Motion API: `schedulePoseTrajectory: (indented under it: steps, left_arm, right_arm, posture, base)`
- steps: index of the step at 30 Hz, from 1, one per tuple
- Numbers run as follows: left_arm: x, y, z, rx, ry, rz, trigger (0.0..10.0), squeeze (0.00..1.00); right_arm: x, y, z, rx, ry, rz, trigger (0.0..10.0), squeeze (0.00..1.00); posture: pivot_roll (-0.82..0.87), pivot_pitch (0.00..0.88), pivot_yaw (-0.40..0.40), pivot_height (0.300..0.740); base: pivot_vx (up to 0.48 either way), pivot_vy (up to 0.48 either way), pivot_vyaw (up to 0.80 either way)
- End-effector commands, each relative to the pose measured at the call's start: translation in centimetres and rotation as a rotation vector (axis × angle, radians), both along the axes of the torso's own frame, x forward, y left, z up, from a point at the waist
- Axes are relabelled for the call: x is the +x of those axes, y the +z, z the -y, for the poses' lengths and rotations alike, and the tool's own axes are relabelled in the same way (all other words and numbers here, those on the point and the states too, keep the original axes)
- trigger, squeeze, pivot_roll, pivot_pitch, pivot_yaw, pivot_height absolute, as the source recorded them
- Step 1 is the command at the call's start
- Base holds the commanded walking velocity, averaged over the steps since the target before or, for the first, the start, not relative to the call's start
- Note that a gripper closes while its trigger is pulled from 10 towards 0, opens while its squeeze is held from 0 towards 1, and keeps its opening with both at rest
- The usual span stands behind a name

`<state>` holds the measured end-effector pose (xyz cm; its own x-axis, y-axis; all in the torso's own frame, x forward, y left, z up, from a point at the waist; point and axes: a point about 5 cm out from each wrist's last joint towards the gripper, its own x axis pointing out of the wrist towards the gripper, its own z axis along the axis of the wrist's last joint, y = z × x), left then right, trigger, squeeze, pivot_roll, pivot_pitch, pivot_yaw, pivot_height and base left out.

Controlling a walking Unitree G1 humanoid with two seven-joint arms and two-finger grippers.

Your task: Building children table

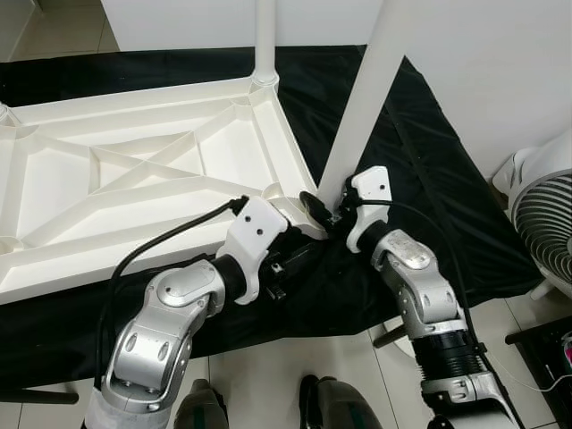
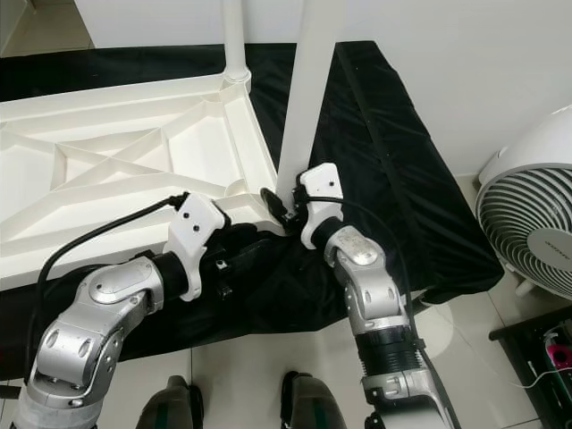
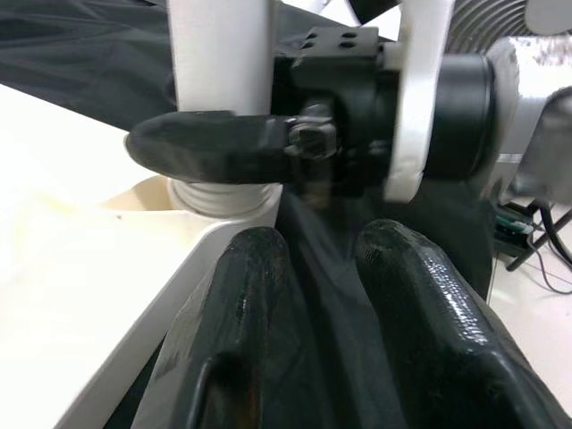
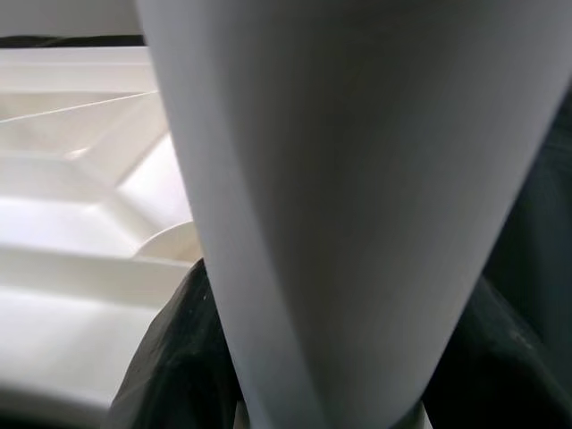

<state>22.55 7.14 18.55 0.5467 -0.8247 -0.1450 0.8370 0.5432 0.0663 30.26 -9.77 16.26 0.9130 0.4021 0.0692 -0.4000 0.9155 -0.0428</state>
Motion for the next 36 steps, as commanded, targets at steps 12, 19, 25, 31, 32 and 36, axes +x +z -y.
schedulePoseTrajectory:
  steps: [12,19,25,31,32,36]
  left_arm:
    - [-0.1,-0.2,0.3,0.0,0.067,0.003,10.0,0.0]
    - [0.0,-0.1,0.2,-0.005,0.078,0.004,10.0,0.0]
    - [0.1,-0.1,0.1,-0.008,0.085,0.001,10.0,0.0]
    - [0.2,-0.1,0.1,-0.006,0.083,0.003,10.0,0.0]
    - [0.2,-0.1,0.1,-0.006,0.083,0.003,10.0,0.0]
    - [0.3,0.0,0.0,-0.005,0.083,0.008,10.0,0.0]
  right_arm:
    - [-0.8,-0.4,0.7,0.082,-0.261,-0.063,10.0,0.58]
    - [-1.0,0.4,0.5,0.092,-0.157,-0.028,10.0,1.0]
    - [-0.5,1.4,2.4,0.03,0.163,-0.003,10.0,0.0]
    - [0.2,1.4,2.9,-0.06,0.276,0.021,10.0,0.0]
    - [0.2,1.4,2.9,-0.06,0.276,0.021,10.0,0.0]
    - [0.9,1.2,2.8,-0.085,0.359,0.013,10.0,0.0]
  posture:
    - [-0.06,0.126,-0.017,0.74]
    - [-0.05,0.129,-0.021,0.74]
    - [-0.05,0.132,-0.015,0.74]
    - [-0.05,0.13,-0.005,0.74]
    - [-0.05,0.13,-0.005,0.74]
    - [-0.05,0.125,-0.003,0.74]
  base:
    - [0.0,0.0,0.0]
    - [0.0,0.0,0.0]
    - [0.0,0.0,0.0]
    - [0.0,0.0,0.0]
    - [0.0,0.0,0.0]
    - [0.0,0.0,0.0]
